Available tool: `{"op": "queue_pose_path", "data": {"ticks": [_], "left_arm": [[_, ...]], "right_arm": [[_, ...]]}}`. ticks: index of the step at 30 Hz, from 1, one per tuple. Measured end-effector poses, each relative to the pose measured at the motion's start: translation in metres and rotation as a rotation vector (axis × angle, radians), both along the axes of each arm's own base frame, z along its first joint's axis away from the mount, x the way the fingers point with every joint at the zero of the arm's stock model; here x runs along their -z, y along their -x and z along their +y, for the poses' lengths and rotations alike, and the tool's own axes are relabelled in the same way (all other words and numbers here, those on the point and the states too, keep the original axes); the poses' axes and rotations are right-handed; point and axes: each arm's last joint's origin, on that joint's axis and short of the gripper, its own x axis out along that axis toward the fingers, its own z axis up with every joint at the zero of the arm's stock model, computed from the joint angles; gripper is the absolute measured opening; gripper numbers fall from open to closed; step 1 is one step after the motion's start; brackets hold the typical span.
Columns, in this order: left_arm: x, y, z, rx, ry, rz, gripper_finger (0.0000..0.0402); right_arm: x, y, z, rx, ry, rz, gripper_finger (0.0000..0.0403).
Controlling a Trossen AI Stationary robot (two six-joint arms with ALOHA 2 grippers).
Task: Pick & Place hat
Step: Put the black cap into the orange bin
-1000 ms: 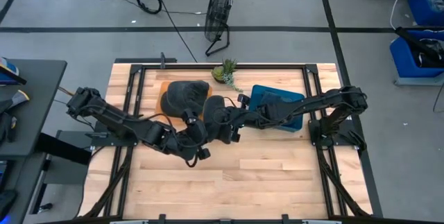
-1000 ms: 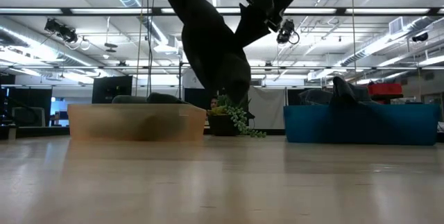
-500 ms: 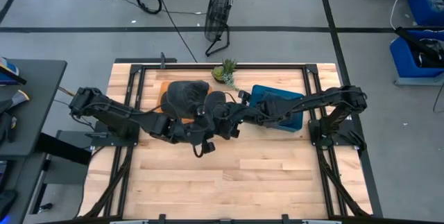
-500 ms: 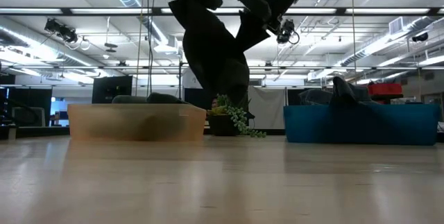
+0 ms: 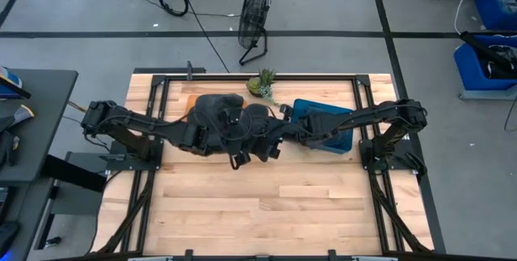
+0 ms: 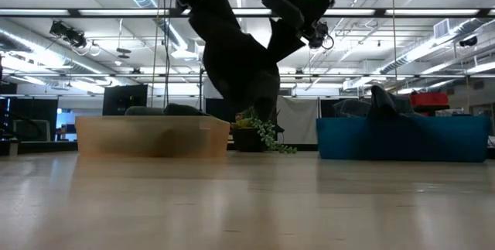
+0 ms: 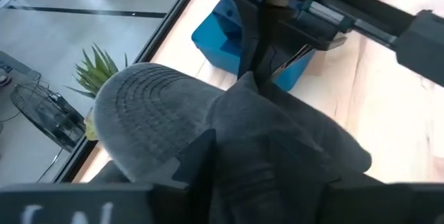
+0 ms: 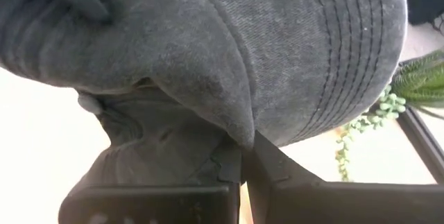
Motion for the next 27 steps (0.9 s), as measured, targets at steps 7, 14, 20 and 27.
{"op": "queue_pose_path", "data": {"ticks": [7, 14, 20, 27], "left_arm": [[-0.001, -0.002, 0.009, -0.027, 0.003, -0.021, 0.0223], [-0.006, -0.011, 0.006, 0.070, 0.042, -0.093, 0.0248], [0.001, -0.015, 0.006, 0.069, 0.040, -0.064, 0.0230], [0.013, -0.018, 0.008, 0.031, -0.023, 0.012, 0.0218]], "right_arm": [[0.003, 0.004, -0.011, 0.093, -0.050, 0.016, 0.0007], [0.001, 0.002, -0.019, 0.128, -0.062, -0.019, 0.0007], [-0.002, -0.002, -0.017, 0.099, -0.044, -0.060, 0.0007], [-0.004, -0.005, -0.001, 0.014, -0.006, -0.076, 0.0007]]}}
